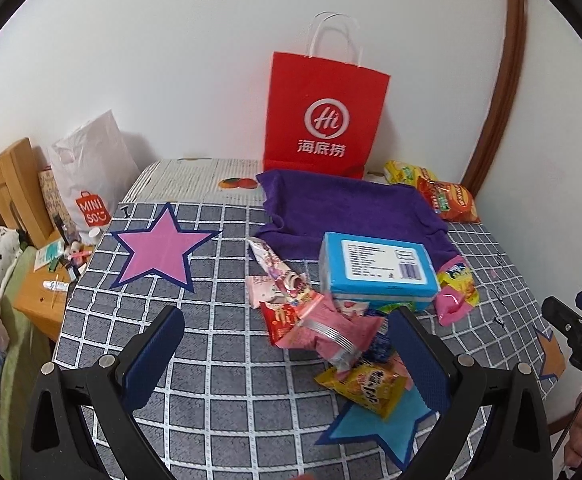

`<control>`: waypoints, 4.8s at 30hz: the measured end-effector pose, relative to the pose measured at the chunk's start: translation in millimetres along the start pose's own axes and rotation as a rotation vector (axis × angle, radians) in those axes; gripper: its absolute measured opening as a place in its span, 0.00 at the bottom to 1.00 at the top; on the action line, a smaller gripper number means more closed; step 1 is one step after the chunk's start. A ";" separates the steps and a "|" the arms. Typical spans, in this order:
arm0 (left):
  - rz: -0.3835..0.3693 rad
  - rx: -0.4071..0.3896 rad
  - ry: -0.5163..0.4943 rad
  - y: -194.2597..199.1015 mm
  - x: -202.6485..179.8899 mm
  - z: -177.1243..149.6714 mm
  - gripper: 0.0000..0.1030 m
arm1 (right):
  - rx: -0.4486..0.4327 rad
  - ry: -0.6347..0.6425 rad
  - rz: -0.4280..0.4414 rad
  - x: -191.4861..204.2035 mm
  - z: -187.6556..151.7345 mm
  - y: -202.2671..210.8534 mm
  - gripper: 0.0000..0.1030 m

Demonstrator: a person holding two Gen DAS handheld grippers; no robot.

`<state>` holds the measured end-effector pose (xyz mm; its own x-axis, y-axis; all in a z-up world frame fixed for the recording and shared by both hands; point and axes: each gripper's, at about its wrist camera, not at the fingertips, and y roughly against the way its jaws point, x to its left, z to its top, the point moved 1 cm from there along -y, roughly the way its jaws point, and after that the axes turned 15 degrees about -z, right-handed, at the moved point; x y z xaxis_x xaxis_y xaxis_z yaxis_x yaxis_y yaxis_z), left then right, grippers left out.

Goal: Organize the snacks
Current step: 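Grasp the yellow-pink potato stick bag with the right tool while the left tool grasps a pink candy stick, then carry both held snacks onto the purple towel in front of the red bag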

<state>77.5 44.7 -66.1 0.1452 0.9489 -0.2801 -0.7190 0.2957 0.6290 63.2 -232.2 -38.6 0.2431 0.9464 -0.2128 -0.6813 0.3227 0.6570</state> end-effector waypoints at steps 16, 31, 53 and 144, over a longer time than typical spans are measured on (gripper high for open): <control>0.021 0.041 0.081 -42.3 58.5 13.3 0.97 | 0.075 -0.029 -0.003 -1.3 8.2 -65.0 0.94; 0.046 0.123 0.119 -100.3 83.8 20.0 0.97 | 0.155 0.040 -0.013 12.5 10.7 -148.6 0.87; 0.016 0.175 0.155 -138.3 98.9 22.9 0.97 | 0.280 0.086 0.110 38.7 2.3 -230.2 0.76; -0.123 0.143 -0.016 -236.1 35.7 177.4 0.24 | 0.063 0.013 0.179 68.4 177.1 -207.7 0.61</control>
<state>372.9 28.3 -96.0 0.2375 0.9061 -0.3500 -0.5914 0.4207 0.6879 343.7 -237.1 -61.5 0.1127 0.9889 -0.0973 -0.6679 0.1479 0.7294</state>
